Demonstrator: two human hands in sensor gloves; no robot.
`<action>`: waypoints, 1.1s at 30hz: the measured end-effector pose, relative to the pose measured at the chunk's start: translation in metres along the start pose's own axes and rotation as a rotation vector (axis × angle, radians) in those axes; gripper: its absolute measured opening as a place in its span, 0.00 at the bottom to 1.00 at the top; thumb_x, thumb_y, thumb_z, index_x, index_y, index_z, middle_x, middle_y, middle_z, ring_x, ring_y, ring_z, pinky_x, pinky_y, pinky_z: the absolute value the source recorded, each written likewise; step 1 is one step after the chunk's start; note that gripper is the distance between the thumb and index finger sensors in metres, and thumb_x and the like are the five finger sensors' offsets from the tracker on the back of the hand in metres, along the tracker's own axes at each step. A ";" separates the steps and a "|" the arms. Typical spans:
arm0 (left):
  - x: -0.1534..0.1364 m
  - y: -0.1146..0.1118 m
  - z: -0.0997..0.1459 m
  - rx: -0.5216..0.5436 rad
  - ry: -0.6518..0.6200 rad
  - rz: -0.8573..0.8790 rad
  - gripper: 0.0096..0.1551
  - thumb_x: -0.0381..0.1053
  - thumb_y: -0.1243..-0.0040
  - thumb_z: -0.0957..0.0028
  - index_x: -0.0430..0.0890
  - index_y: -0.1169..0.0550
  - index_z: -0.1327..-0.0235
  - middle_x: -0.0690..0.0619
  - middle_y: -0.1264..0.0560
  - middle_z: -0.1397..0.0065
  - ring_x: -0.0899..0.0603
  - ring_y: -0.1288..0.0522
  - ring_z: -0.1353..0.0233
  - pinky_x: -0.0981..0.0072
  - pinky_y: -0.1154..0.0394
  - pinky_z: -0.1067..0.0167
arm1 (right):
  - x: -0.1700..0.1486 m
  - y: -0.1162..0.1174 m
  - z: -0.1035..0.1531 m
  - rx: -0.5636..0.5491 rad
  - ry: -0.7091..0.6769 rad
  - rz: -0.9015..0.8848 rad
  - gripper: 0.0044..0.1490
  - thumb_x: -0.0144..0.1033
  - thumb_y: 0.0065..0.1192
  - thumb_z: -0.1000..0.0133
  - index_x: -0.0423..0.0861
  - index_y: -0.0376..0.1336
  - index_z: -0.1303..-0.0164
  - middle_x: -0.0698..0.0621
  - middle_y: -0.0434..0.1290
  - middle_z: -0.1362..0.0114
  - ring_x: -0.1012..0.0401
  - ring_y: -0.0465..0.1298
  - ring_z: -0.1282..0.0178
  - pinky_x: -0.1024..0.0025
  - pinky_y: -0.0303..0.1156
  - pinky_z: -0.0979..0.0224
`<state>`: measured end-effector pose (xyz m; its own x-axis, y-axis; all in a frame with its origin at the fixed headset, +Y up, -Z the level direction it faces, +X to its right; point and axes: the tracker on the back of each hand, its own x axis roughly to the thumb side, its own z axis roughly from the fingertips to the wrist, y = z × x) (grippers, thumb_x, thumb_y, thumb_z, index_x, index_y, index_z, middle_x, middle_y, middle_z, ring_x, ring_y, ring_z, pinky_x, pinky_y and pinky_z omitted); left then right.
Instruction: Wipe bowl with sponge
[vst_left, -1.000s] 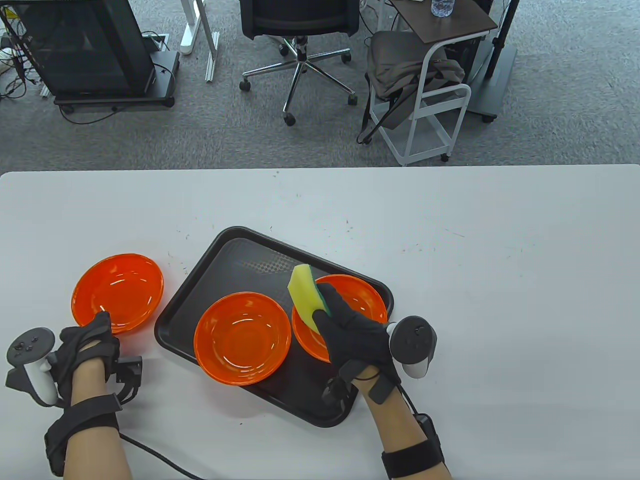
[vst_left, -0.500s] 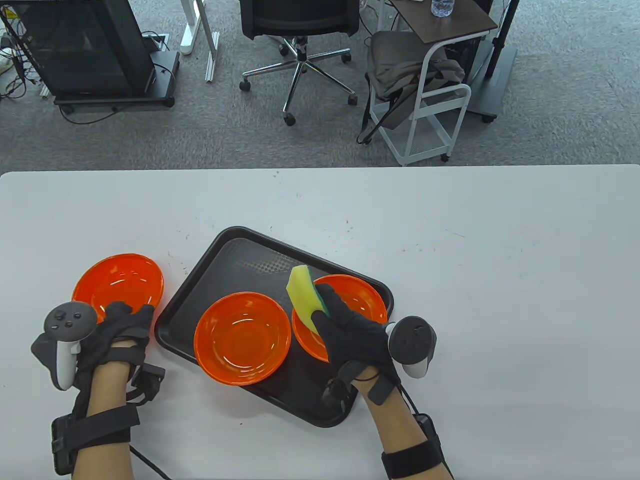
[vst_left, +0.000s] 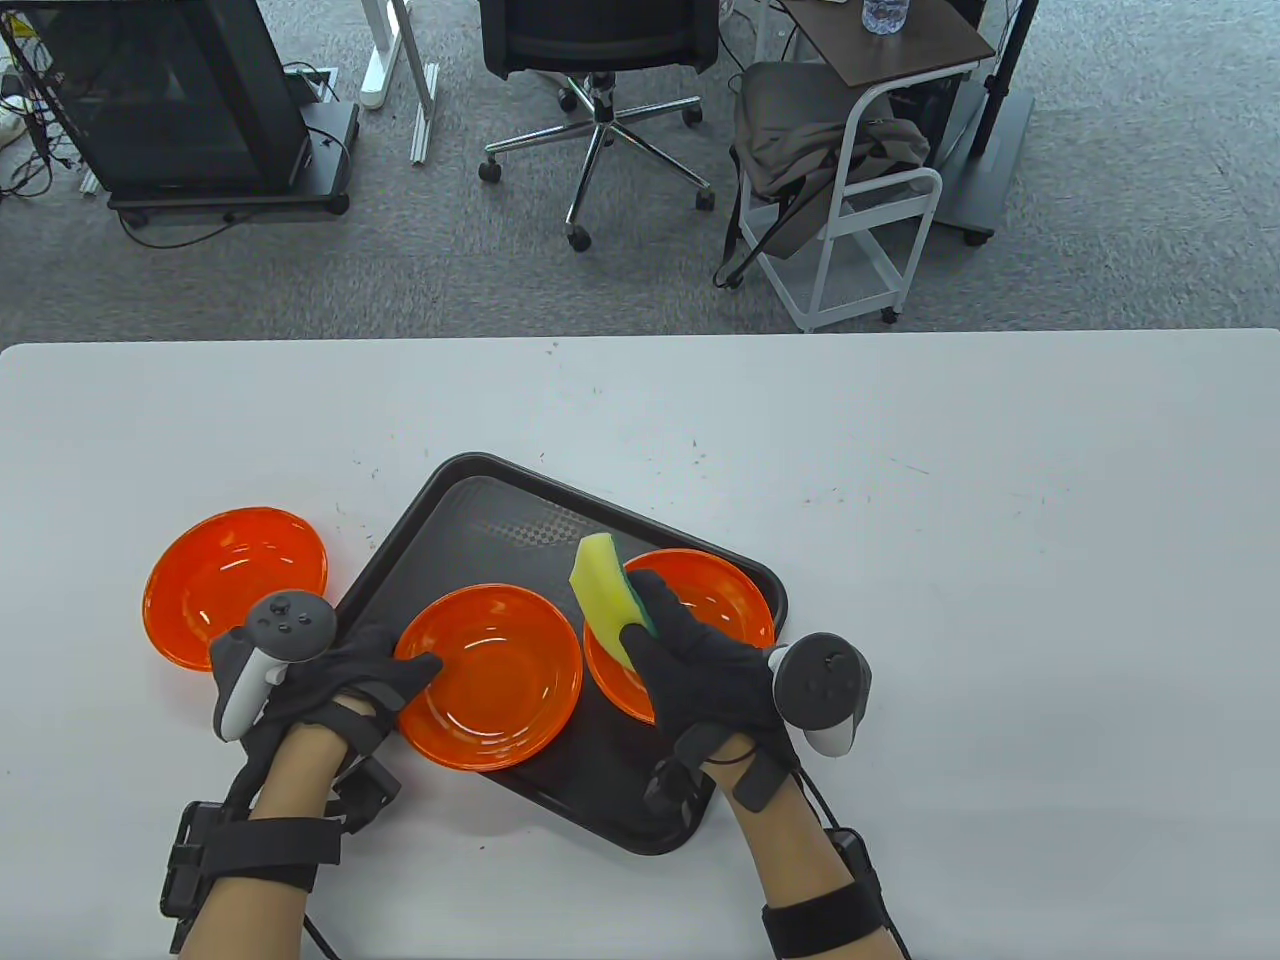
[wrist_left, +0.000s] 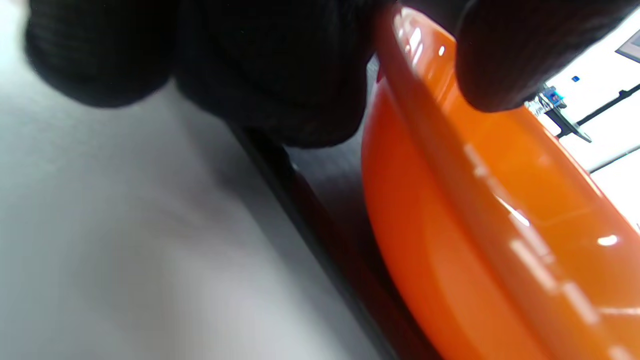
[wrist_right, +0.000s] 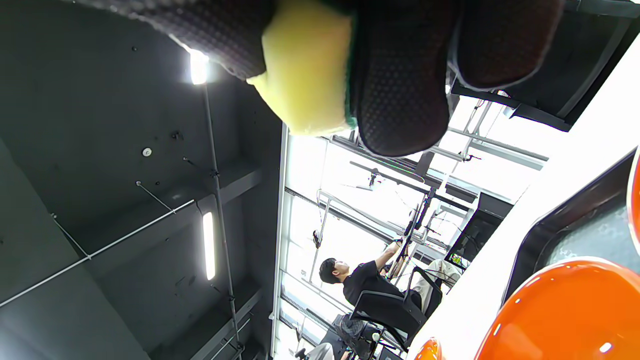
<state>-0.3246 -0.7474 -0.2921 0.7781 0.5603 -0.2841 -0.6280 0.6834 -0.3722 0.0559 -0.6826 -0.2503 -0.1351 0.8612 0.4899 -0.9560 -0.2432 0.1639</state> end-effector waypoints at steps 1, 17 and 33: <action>0.000 -0.001 -0.001 0.003 0.000 0.003 0.42 0.63 0.30 0.49 0.39 0.30 0.32 0.45 0.16 0.57 0.45 0.16 0.70 0.49 0.18 0.62 | 0.000 0.000 0.000 0.002 0.000 0.003 0.33 0.40 0.59 0.35 0.36 0.53 0.27 0.32 0.71 0.30 0.45 0.82 0.42 0.37 0.70 0.36; 0.029 0.017 0.023 0.068 -0.229 0.102 0.31 0.55 0.37 0.45 0.39 0.29 0.35 0.47 0.17 0.64 0.49 0.18 0.75 0.52 0.18 0.65 | 0.002 0.006 -0.002 0.069 -0.013 0.068 0.33 0.39 0.58 0.34 0.38 0.52 0.25 0.31 0.69 0.28 0.44 0.81 0.41 0.36 0.69 0.36; 0.070 0.024 0.061 0.205 -0.461 0.013 0.31 0.57 0.37 0.45 0.39 0.27 0.36 0.48 0.16 0.69 0.52 0.19 0.80 0.56 0.17 0.70 | 0.053 0.048 0.000 0.318 -0.212 0.831 0.33 0.37 0.66 0.39 0.42 0.56 0.27 0.32 0.68 0.24 0.44 0.77 0.39 0.36 0.66 0.33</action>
<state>-0.2861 -0.6630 -0.2670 0.7121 0.6861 0.1492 -0.6634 0.7270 -0.1772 0.0023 -0.6484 -0.2165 -0.6673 0.2614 0.6975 -0.4510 -0.8870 -0.0990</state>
